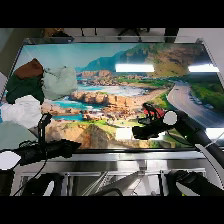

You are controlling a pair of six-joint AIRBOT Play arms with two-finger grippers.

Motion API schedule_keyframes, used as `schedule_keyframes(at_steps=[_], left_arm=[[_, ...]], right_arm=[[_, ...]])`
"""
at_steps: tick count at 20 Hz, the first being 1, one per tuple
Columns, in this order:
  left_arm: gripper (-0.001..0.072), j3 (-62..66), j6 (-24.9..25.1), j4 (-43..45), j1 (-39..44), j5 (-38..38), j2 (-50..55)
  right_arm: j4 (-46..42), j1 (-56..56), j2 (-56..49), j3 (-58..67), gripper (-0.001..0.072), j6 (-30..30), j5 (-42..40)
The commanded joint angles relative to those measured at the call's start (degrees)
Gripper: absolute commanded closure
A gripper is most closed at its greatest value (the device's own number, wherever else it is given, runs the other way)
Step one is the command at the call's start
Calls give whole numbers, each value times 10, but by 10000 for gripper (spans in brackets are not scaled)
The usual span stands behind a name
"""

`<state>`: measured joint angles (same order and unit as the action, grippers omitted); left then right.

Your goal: Fold the shirts.

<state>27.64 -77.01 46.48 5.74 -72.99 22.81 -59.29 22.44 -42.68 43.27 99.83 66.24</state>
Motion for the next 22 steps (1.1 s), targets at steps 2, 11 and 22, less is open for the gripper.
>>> schedule_keyframes(at_steps=[2,11,22], left_arm=[[694,-3,0,0,0,-1,0],[694,-3,0,0,0,-1,0],[694,-3,0,-10,1,68,1]], right_arm=[[0,0,-1,-2,688,0,1],[0,0,-1,-2,688,0,-1],[0,0,-7,-2,687,0,-64]])
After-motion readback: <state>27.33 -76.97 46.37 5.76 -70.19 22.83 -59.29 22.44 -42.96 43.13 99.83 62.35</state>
